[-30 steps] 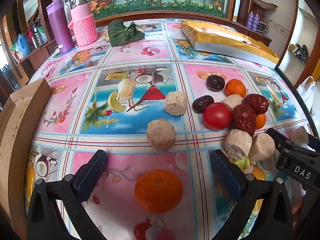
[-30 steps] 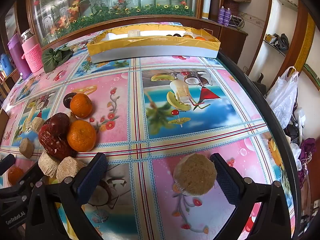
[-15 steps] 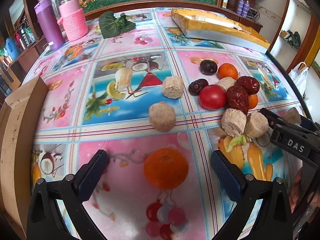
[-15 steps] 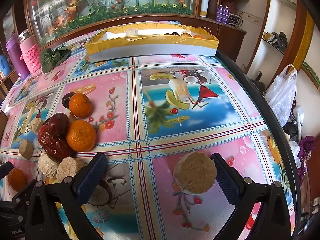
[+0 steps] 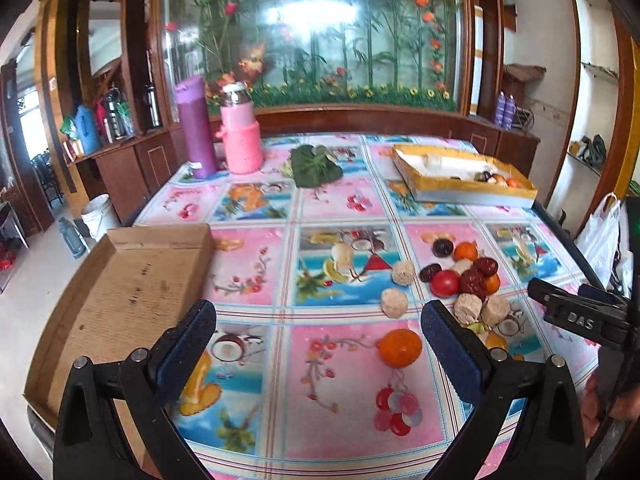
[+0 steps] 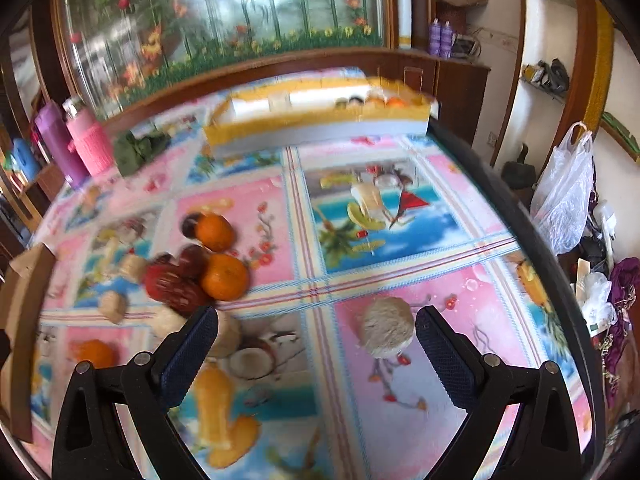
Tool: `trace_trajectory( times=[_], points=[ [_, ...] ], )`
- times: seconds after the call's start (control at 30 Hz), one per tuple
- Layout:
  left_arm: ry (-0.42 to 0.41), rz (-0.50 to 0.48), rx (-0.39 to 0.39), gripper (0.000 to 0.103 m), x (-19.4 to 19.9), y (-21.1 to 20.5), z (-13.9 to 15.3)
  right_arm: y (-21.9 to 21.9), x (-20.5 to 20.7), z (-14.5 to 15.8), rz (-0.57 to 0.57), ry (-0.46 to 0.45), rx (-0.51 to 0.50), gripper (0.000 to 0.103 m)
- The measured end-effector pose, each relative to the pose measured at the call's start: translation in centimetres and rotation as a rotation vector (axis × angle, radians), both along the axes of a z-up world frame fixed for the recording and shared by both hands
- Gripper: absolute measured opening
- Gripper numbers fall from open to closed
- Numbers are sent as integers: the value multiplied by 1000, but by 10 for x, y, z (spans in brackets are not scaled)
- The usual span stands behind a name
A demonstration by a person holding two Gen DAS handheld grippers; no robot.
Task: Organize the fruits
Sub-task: 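Move both tools toward the orange and the oat ball on the tablecloth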
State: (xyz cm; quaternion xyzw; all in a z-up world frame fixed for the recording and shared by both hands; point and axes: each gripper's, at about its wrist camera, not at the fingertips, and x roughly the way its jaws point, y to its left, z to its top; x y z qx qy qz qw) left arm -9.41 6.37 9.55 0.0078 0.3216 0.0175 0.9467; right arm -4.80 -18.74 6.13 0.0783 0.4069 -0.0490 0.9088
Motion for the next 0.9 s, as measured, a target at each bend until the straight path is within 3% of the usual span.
trace_trajectory(
  times=[0.13, 0.27, 0.7, 0.9],
  points=[
    [-41, 10, -4, 103, -12, 4, 10, 17, -26, 22, -8, -86, 22, 101],
    [-89, 27, 22, 103, -26, 7, 17, 32, -45, 24, -4, -115, 45, 101],
    [-104, 21, -52, 103, -47, 28, 18, 70, -79, 37, 49, -197, -77, 101],
    [-126, 33, -51, 103, -53, 33, 21, 82, -88, 39, 69, -223, -105, 101]
  ],
)
